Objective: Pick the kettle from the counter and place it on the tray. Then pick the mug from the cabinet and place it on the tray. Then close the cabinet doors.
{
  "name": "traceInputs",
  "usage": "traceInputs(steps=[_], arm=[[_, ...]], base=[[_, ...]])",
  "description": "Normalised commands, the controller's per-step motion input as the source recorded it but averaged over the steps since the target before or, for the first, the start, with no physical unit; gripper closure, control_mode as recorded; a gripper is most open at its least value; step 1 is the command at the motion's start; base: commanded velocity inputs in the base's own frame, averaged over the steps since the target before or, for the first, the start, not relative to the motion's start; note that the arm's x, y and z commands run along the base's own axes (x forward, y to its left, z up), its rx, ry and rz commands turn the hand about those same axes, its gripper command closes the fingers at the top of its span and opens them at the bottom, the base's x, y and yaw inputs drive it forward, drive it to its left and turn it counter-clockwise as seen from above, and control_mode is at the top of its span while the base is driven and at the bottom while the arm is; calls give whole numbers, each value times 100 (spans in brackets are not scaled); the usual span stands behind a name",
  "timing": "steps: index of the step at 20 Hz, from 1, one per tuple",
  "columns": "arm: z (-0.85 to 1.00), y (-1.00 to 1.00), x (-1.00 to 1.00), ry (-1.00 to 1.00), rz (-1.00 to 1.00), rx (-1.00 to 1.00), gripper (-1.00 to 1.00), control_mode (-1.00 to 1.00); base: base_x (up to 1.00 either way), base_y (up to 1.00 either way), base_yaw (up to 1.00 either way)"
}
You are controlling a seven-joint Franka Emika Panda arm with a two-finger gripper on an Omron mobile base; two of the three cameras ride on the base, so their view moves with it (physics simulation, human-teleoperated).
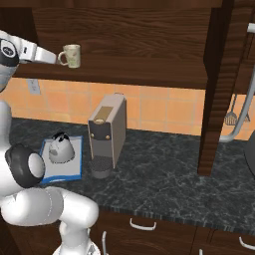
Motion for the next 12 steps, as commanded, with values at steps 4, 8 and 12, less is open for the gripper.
traceInputs(steps=[4, 8, 12], arm=[[0, 0, 29, 0, -10, 2, -100, -100], [0, 0, 36, 0, -8, 1, -100, -100], [0, 0, 33, 0, -5, 1, -100, -100]], base=[[0, 0, 0], [0, 0, 0], [0, 0, 0]])
